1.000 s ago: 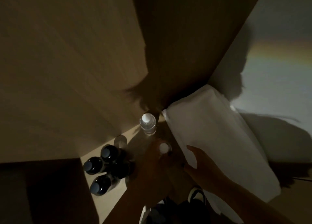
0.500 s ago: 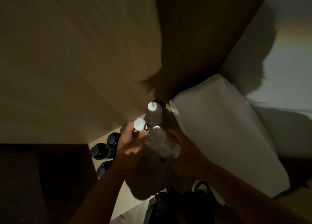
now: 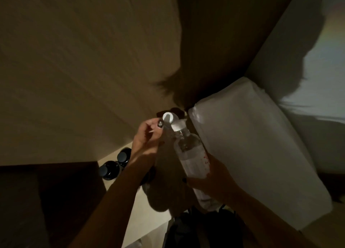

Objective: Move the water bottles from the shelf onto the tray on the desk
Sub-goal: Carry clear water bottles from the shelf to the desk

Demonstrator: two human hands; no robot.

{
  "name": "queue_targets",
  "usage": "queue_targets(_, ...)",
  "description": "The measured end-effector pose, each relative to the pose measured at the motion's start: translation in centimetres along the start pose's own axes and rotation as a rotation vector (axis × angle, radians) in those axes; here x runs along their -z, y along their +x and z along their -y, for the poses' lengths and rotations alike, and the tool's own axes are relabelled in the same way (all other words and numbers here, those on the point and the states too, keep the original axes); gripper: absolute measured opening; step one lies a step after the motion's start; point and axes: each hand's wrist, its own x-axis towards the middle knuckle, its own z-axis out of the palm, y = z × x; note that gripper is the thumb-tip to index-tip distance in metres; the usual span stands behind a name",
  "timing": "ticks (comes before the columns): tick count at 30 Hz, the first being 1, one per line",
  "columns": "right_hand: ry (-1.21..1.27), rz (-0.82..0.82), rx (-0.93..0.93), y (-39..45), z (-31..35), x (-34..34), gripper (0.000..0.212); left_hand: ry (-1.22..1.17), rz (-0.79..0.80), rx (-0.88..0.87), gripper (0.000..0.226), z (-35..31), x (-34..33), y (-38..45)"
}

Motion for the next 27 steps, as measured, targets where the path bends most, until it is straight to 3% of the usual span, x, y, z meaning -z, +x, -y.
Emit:
queue_targets(2,0.079,-0.026,-0.050,-0.1,-0.3,0.3,0.057,0.023,-0.107,0.038,0.025,0.9,-1.1,1.7)
queue_targets(5,0.176,-0.047,-0.082,0.0,-0.6,0.5,0.053,0.273,-0.195,-0.074,0.041,2.5,-3.0,3.5)
queue_targets(10,0.226,-0.103,-0.104,0.9,-1.2,1.0,0.058,0.540,-0.258,-0.114,0.038,5.8,-4.5,7.4)
queue_targets(14,0.249,-0.118,-0.138,1.9,-1.6,1.3,0.060,0.478,-0.214,0.022,0.050,6.6,-4.8,8.3)
queue_targets(16,0.257,-0.109,-0.145,2.0,-1.4,1.4,0.059,0.444,-0.228,-0.012,0.057,6.6,-4.5,8.2)
queue_targets(20,0.265,-0.125,-0.160,1.8,-0.5,1.5,0.057,0.453,-0.163,0.047,0.051,6.5,-3.4,7.3)
queue_targets(23,0.246,-0.122,-0.159,1.3,0.6,1.7,0.056,0.365,-0.207,0.032,0.057,6.1,-2.7,5.5)
queue_targets(27,0.206,-0.144,-0.151,0.3,2.2,2.0,0.064,0.349,-0.245,0.045,0.049,3.4,-2.4,3.2)
